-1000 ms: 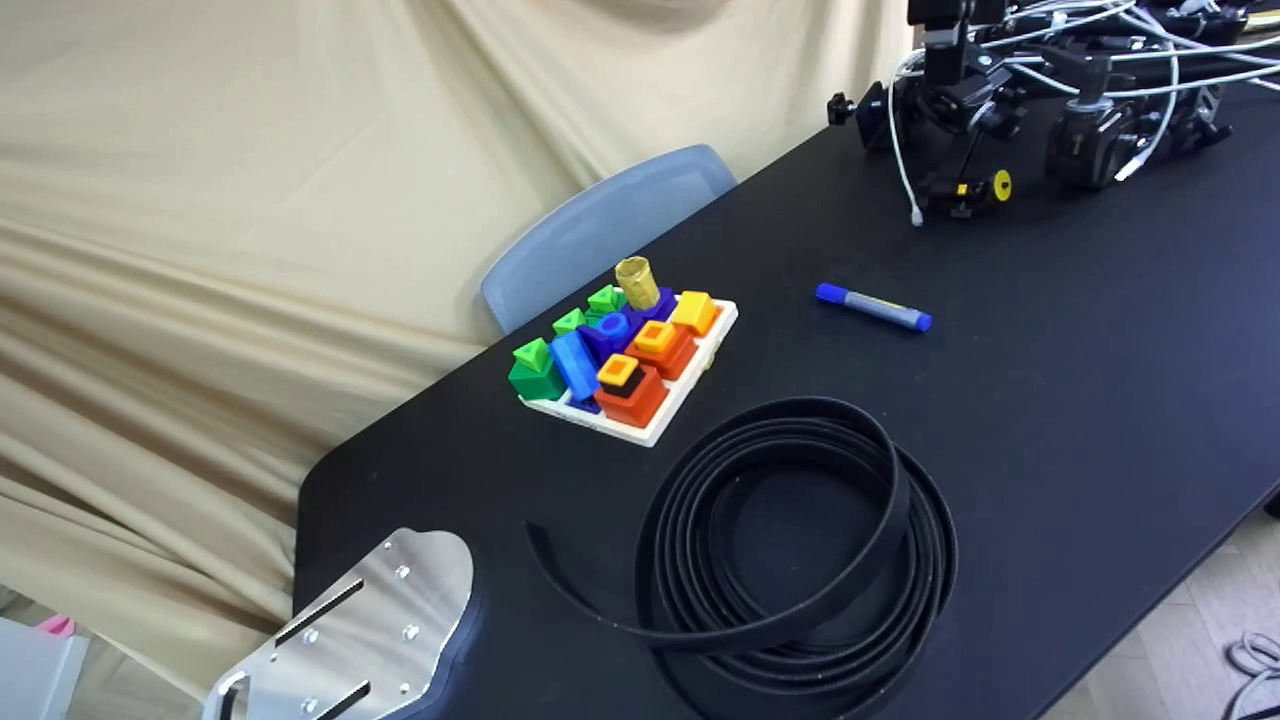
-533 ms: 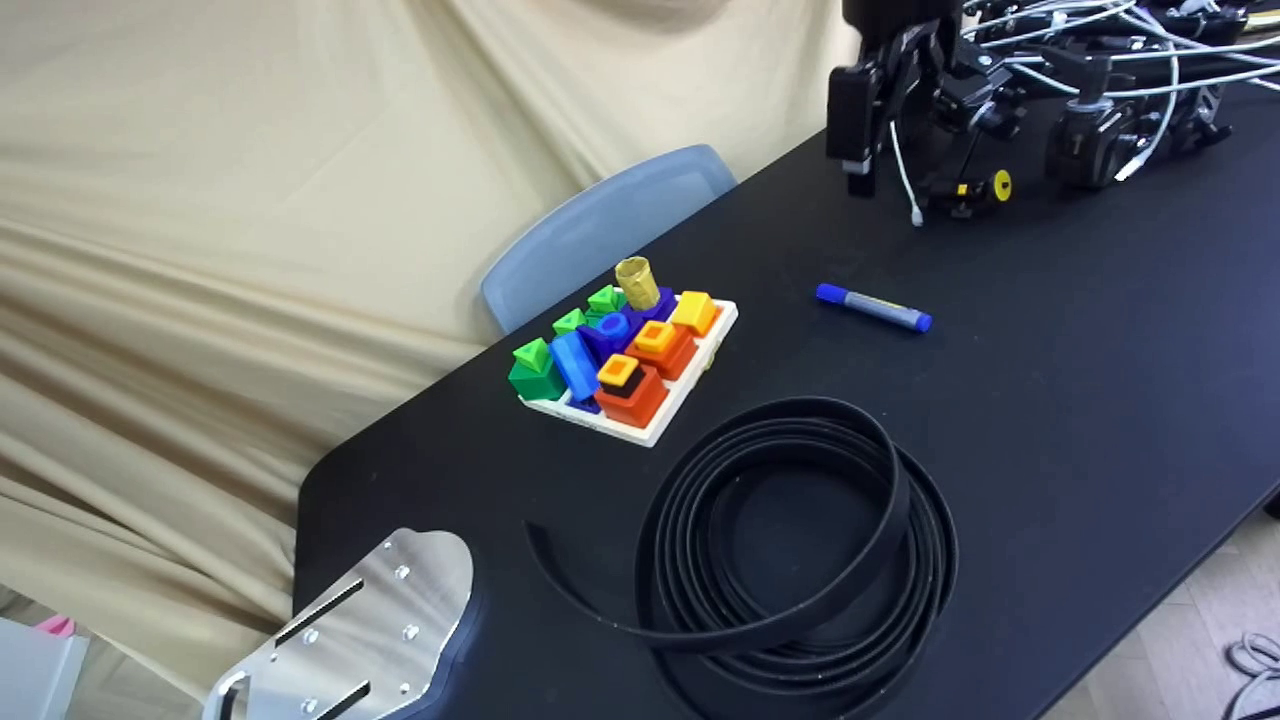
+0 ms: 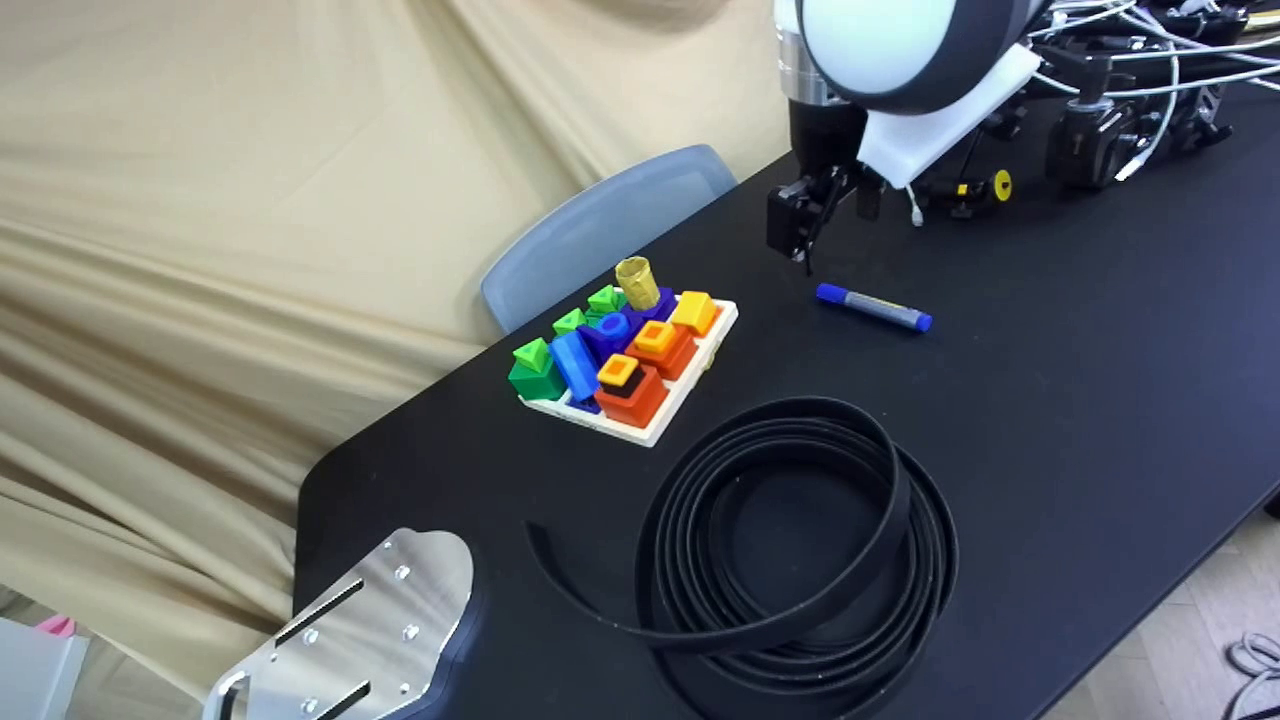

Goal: Move the marker to the left

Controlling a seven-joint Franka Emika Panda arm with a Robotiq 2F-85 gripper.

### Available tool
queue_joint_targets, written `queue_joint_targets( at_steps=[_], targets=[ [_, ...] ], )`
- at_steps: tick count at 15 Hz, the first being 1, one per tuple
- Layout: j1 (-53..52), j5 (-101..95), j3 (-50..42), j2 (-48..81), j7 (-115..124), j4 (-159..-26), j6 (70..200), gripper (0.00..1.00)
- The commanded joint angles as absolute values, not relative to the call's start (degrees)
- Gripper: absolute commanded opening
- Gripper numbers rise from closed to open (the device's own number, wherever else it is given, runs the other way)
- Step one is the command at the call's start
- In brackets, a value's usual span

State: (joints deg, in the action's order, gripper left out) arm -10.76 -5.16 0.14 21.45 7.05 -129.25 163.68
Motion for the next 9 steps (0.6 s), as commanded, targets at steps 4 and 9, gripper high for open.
queue_joint_targets(
  at_steps=[4,9],
  targets=[
    [-12.4,-3.6,-1.8,27.8,12.1,-126.1,165.1,1.0],
    [-10.7,-0.4,0.2,30.0,10.0,-125.3,164.2,0.79]
  ],
)
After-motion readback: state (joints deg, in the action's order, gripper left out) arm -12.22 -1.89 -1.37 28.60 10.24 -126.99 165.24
